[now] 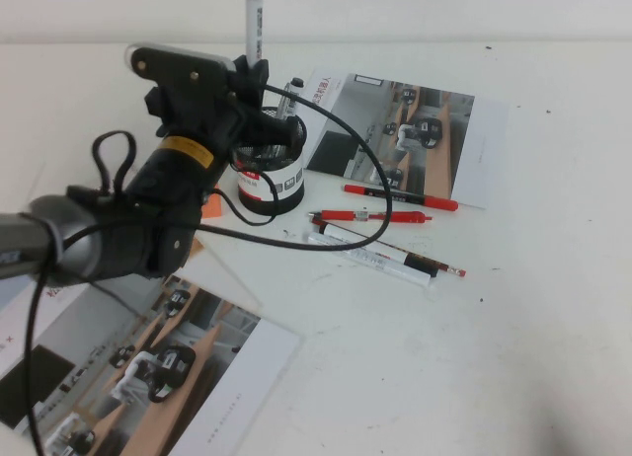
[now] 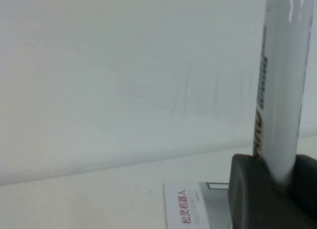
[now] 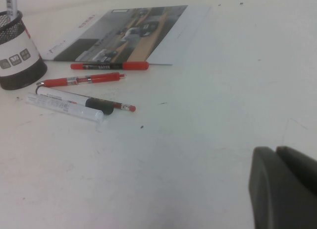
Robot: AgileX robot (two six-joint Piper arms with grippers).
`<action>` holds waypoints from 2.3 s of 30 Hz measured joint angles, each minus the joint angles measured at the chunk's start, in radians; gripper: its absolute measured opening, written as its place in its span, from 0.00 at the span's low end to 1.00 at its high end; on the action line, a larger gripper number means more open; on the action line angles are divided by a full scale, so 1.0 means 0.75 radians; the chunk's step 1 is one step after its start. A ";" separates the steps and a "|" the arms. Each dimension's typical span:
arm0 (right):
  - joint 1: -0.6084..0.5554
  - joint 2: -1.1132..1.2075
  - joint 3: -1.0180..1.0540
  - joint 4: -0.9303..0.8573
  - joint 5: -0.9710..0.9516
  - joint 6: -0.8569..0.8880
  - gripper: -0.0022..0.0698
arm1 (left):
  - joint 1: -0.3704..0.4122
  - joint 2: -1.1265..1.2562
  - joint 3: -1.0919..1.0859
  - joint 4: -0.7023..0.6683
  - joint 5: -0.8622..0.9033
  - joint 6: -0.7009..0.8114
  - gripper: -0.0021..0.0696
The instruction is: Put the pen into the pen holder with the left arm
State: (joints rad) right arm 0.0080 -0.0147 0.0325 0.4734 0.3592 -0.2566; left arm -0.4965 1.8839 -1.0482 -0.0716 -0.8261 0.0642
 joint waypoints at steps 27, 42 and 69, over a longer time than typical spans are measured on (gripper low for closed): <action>0.000 0.000 0.000 0.000 0.000 0.000 0.00 | 0.031 0.172 -0.075 0.095 0.047 -0.008 0.51; 0.000 0.000 0.000 0.000 0.000 0.000 0.00 | 0.031 -0.442 0.020 0.175 0.653 0.025 0.06; 0.000 0.000 0.000 0.000 0.000 0.000 0.00 | 0.031 -1.411 1.107 0.163 0.592 -0.136 0.03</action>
State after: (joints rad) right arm 0.0080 -0.0147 0.0325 0.4734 0.3592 -0.2566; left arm -0.4734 0.8257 -0.2179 0.0510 -0.3824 -0.0380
